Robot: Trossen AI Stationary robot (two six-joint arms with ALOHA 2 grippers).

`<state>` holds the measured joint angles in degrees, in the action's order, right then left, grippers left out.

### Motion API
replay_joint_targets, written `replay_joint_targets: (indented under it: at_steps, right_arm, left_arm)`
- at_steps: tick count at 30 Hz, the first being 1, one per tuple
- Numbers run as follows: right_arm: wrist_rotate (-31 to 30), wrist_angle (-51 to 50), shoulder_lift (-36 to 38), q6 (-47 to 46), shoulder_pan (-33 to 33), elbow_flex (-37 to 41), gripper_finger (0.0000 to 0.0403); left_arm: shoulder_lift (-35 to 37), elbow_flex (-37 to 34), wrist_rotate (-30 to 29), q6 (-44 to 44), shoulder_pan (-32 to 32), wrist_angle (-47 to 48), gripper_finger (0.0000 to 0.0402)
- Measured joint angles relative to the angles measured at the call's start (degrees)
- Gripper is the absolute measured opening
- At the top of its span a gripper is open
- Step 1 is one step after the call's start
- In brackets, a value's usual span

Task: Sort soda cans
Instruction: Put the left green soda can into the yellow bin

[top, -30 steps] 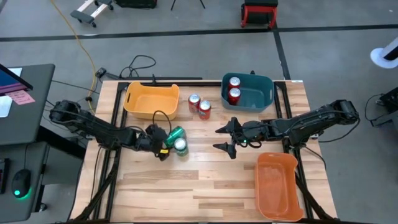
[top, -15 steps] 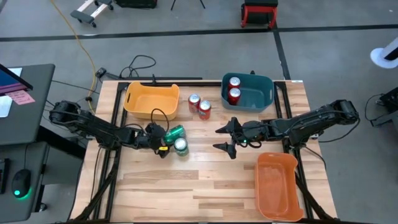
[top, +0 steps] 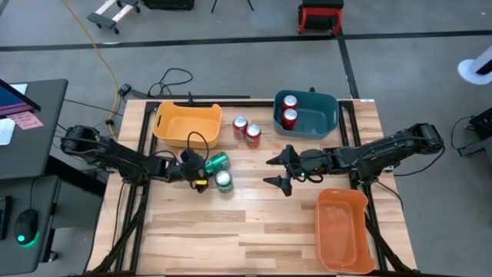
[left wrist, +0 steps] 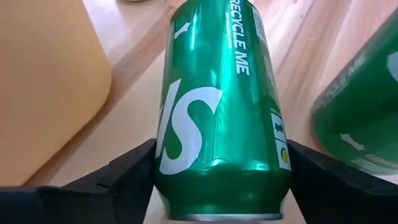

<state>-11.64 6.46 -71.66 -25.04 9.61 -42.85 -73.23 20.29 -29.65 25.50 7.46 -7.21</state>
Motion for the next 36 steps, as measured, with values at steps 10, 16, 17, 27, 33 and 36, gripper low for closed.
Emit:
replay_joint_targets:
  at_steps: [10,16,17,27,33,36]
  right_arm:
    - [0.00,-0.12,0.00,0.00,0.00,0.00,0.0376]
    - [0.02,-0.20,0.00,0.00,0.00,0.00,0.0376]
    - [0.02,-0.19,0.00,0.00,0.00,0.00,0.0376]
    - [0.00,0.20,0.00,0.00,0.00,0.00,0.0376]
    - [0.00,0.48,0.00,0.02,-0.13,0.00,0.0376]
    - [0.02,0.42,0.00,0.02,-0.35,0.00,0.0376]
  left_arm:
    - [2.67,6.63,2.43,3.14,0.51,20.60,0.0301]
    - [3.03,21.86,8.85,2.80,2.46,48.04,0.0301]
    - [2.69,24.68,10.08,2.28,2.62,52.47,0.0300]
    - [-4.71,43.85,18.84,-9.43,2.87,82.58,0.0299]
    - [-13.36,48.77,22.64,-14.48,2.87,91.85,0.0299]
    - [-18.19,50.60,24.39,-17.23,2.87,95.06,0.0300]
